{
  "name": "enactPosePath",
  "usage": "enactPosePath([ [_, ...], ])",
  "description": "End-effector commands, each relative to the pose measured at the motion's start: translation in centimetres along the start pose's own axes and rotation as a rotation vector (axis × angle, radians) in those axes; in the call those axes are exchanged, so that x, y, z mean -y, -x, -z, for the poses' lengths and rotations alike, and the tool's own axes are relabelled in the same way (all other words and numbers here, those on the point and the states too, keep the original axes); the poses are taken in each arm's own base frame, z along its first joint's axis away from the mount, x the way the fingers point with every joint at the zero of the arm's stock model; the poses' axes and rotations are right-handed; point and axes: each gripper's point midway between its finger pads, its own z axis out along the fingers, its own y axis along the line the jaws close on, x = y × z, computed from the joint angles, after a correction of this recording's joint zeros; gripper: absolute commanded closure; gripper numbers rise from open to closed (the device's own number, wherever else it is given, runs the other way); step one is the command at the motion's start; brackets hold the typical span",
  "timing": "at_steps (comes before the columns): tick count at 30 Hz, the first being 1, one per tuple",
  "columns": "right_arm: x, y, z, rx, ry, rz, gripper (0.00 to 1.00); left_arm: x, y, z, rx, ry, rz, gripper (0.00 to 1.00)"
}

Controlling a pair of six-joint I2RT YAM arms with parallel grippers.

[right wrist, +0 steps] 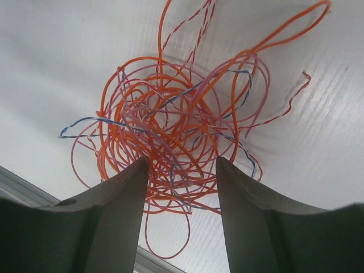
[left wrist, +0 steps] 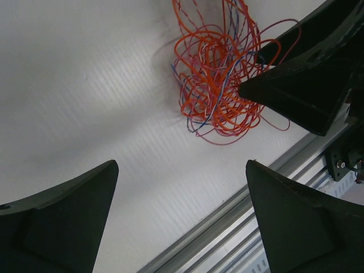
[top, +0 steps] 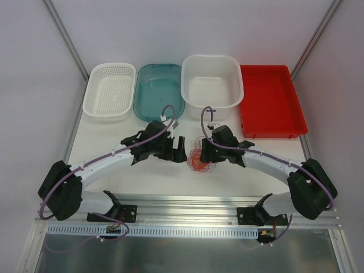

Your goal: Untangle the cables

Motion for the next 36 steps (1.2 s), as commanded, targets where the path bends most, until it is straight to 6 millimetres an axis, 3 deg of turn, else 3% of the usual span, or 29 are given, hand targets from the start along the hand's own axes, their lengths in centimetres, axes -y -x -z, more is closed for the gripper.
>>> enactPosePath([
  [1, -1.0, 1.9, 0.6, 0.111, 0.046, -0.054, 0.46, 2.2, 3.7, -1.2, 0.101, -0.007, -0.146, 0.04],
  [4, -0.7, 1.6, 0.5, 0.13, 0.053, -0.077, 0.46, 2.0, 3.6, -3.2, 0.079, 0.033, -0.189, 0.09],
  [10, -1.0, 1.6, 0.4, 0.149, 0.08, -0.104, 0.46, 3.2, 4.1, -5.2, 0.08, 0.038, -0.282, 0.31],
  [15, -1.2, 1.5, 0.3, 0.154, 0.108, -0.118, 0.46, 3.0, 3.8, -6.8, 0.058, 0.056, -0.3, 0.46],
  [18, -1.4, 1.5, 0.3, 0.159, 0.129, -0.121, 0.46, 3.1, 3.7, -7.2, 0.051, 0.053, -0.308, 0.62],
  [19, -1.4, 1.3, 0.1, 0.156, 0.131, -0.124, 0.46, 3.1, 3.6, -7.3, 0.048, 0.05, -0.31, 0.88],
  [21, -1.4, 1.4, 0.0, 0.162, 0.136, -0.135, 0.46, 3.1, 3.4, -7.5, 0.043, 0.054, -0.315, 1.0],
  [23, -1.4, 1.2, -0.2, 0.155, 0.135, -0.137, 0.46, 3.1, 3.4, -7.4, 0.044, 0.054, -0.315, 1.0],
  [28, -1.0, 0.4, -1.4, 0.13, 0.125, -0.158, 0.46, 4.2, 4.6, -5.3, 0.107, 0.033, -0.32, 1.0],
  [31, -0.1, -0.3, -2.2, 0.108, 0.099, -0.181, 0.47, 6.1, 6.8, -1.8, 0.202, -0.012, -0.324, 1.0],
  [36, 2.9, -1.4, -2.9, 0.08, -0.005, -0.248, 0.49, 6.2, 9.2, 3.7, 0.299, 0.051, -0.292, 1.0],
])
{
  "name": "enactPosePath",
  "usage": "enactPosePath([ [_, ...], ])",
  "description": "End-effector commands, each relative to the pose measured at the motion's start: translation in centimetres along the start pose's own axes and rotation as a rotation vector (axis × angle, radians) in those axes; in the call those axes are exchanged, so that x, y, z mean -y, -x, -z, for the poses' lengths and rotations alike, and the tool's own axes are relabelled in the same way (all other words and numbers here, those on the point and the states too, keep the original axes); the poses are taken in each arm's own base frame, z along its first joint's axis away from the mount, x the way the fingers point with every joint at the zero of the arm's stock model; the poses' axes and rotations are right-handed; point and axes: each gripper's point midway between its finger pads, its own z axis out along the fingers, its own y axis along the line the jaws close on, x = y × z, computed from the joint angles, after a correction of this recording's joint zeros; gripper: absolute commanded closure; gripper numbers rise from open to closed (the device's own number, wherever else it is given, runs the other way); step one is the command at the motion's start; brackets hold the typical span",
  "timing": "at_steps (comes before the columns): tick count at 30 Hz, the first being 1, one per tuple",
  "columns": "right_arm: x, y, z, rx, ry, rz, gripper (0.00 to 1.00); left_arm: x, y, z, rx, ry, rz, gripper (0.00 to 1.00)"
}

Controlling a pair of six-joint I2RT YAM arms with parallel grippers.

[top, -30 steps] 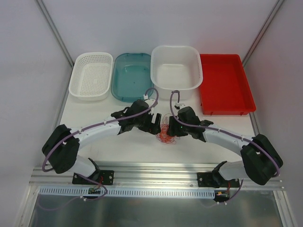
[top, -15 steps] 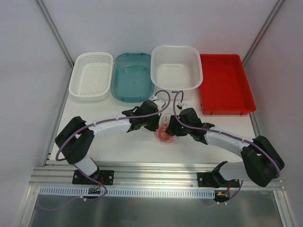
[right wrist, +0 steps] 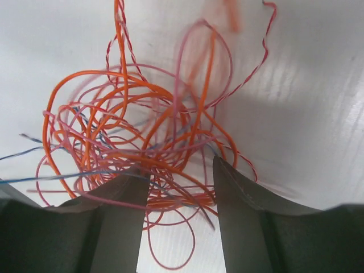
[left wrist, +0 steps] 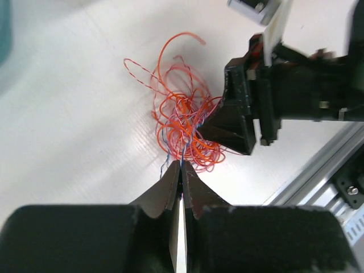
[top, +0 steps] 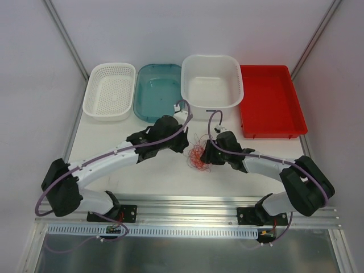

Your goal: Untangle the cables

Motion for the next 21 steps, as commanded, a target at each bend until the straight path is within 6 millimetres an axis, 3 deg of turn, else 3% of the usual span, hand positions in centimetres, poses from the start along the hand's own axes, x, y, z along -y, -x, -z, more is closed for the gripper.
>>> enactPosePath([
  [1, 2.6, 0.1, -0.2, 0.013, -0.087, -0.066, 0.49, 0.1, 5.3, 4.8, 0.153, 0.047, 0.01, 1.0],
  [7, 6.2, -0.2, 1.1, 0.016, -0.24, -0.118, 0.52, -1.9, 9.0, 11.7, 0.285, 0.134, 0.047, 1.0],
  [15, 9.4, 0.6, 3.9, 0.057, -0.372, -0.128, 0.52, -6.6, 11.6, 18.5, 0.383, 0.299, 0.083, 1.0],
  [21, 11.0, 0.8, 5.9, 0.072, -0.437, -0.135, 0.52, -8.9, 13.3, 23.0, 0.441, 0.39, 0.104, 1.0],
])
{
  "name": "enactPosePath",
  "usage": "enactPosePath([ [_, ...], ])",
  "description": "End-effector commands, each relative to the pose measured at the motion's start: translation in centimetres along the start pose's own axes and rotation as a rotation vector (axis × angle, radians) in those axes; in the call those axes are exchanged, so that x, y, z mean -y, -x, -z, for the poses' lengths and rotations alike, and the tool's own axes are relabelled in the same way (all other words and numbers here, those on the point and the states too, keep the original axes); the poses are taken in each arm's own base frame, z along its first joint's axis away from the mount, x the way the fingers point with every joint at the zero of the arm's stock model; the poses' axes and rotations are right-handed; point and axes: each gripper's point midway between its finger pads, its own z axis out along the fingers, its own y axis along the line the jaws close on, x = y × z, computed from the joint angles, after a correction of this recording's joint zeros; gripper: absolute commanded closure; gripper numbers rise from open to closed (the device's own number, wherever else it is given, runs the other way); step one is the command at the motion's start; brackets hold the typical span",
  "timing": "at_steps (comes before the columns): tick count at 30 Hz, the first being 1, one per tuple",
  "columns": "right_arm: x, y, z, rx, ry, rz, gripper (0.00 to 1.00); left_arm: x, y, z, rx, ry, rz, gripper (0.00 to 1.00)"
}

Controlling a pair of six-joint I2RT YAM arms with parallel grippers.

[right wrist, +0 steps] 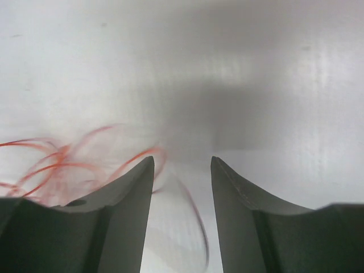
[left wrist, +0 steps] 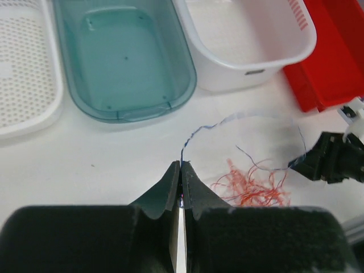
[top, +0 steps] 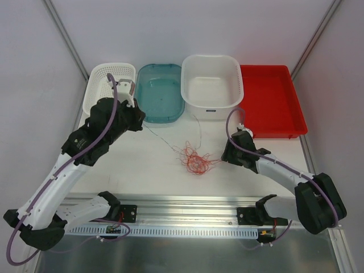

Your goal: Untangle the cables

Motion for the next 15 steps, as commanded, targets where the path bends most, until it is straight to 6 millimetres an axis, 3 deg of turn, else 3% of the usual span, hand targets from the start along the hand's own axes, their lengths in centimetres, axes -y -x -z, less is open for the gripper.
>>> enactPosePath([
  [1, 3.8, -0.9, 1.0, -0.02, -0.141, 0.022, 0.52, -2.4, 4.2, 3.0, 0.112, 0.086, -0.012, 1.0],
  [5, 4.8, -0.6, 1.6, -0.006, -0.176, 0.023, 0.52, -3.0, 5.7, 4.5, 0.15, 0.113, -0.012, 1.0],
  [8, 4.6, 0.2, 2.5, 0.01, -0.165, 0.05, 0.51, -2.1, 5.4, 4.5, 0.132, 0.061, -0.015, 1.0],
  [11, 1.7, 1.5, 3.9, 0.044, -0.041, 0.098, 0.48, -0.6, 4.0, 3.6, 0.077, -0.017, 0.003, 1.0],
  [15, -4.0, 2.4, 6.1, 0.079, 0.196, 0.209, 0.42, 1.5, 1.6, 2.2, -0.018, -0.12, 0.06, 1.0],
])
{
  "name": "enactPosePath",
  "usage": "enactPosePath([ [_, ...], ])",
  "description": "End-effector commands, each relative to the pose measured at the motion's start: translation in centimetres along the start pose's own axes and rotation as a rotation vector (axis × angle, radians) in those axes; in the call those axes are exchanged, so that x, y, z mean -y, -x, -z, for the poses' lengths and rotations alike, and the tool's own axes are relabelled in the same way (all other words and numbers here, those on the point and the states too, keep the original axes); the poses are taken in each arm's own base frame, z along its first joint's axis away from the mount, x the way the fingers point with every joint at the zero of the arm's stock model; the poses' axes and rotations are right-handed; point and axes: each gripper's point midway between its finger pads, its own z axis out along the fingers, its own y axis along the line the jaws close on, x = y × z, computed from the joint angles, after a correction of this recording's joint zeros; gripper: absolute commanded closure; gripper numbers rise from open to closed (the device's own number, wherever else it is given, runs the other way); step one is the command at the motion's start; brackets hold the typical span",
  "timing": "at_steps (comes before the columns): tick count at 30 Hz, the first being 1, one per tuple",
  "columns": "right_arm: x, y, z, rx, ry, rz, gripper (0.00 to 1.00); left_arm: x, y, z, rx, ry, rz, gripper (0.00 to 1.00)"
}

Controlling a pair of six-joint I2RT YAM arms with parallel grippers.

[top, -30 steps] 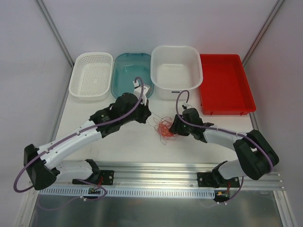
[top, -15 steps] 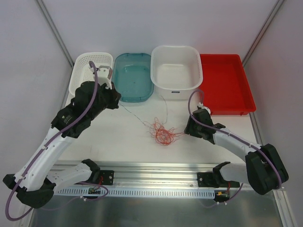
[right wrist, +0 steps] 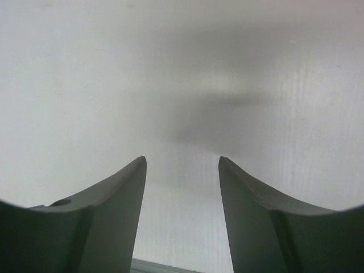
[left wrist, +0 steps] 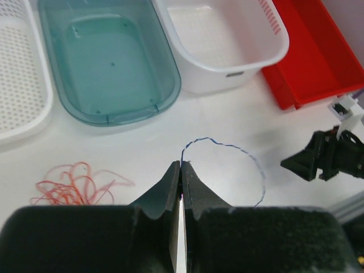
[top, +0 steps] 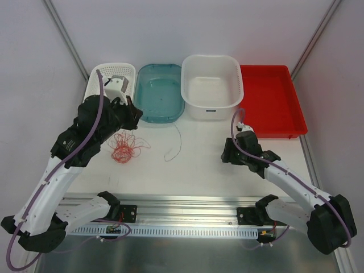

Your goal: Untangle the cables

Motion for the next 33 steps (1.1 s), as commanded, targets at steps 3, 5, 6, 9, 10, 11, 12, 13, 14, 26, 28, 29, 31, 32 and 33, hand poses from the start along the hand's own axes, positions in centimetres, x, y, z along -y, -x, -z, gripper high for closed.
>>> enactPosePath([
  [3, -7.8, 4.1, 3.8, 0.109, 0.32, 0.114, 0.36, 3.5, -2.1, -1.6, -0.109, -0.165, 0.078, 1.0],
  [5, -9.3, 4.9, 4.7, 0.149, 0.385, 0.125, 0.31, 4.9, -1.5, -1.9, -0.112, -0.217, 0.08, 1.0],
  [6, -9.8, 5.1, 5.2, 0.163, 0.409, 0.135, 0.29, 5.6, -0.3, -1.6, -0.09, -0.24, 0.074, 1.0],
  [9, -10.8, 5.5, 6.4, 0.203, 0.462, 0.183, 0.26, 8.8, 1.9, -1.4, -0.064, -0.329, 0.035, 1.0],
  [10, -10.9, 5.4, 6.5, 0.206, 0.469, 0.203, 0.24, 10.2, 1.9, -1.6, -0.079, -0.364, 0.022, 1.0],
  [11, -11.0, 5.3, 6.7, 0.206, 0.477, 0.213, 0.24, 10.9, 2.3, -1.6, -0.075, -0.384, 0.018, 1.0],
  [12, -11.2, 5.2, 6.9, 0.209, 0.489, 0.219, 0.24, 11.7, 3.6, -0.9, -0.049, -0.416, 0.021, 1.0],
  [13, -11.3, 5.0, 7.0, 0.208, 0.492, 0.225, 0.24, 12.3, 3.7, -1.1, -0.054, -0.433, 0.02, 1.0],
  [14, -11.3, 4.9, 7.0, 0.209, 0.498, 0.231, 0.23, 13.1, 4.0, -0.7, -0.053, -0.466, 0.017, 1.0],
  [26, -12.2, 2.7, 4.7, 0.168, 0.527, 0.321, 0.23, 9.1, -2.2, -4.5, -0.122, -0.23, 0.04, 1.0],
  [28, -12.0, 2.4, 3.6, 0.159, 0.515, 0.321, 0.23, 8.2, -5.8, -5.7, -0.196, -0.188, 0.044, 1.0],
  [29, -11.7, 1.4, 2.5, 0.116, 0.494, 0.326, 0.23, 7.9, -7.9, -6.4, -0.235, -0.171, 0.058, 1.0],
  [31, -12.2, 1.3, 1.8, 0.112, 0.501, 0.326, 0.23, 7.5, -9.7, -7.0, -0.268, -0.153, 0.072, 1.0],
  [32, -12.4, 0.6, 0.9, 0.089, 0.496, 0.331, 0.23, 7.3, -11.0, -7.3, -0.292, -0.145, 0.088, 1.0],
  [33, -12.5, 0.2, 0.6, 0.076, 0.496, 0.336, 0.23, 7.2, -11.6, -7.4, -0.303, -0.141, 0.094, 1.0],
])
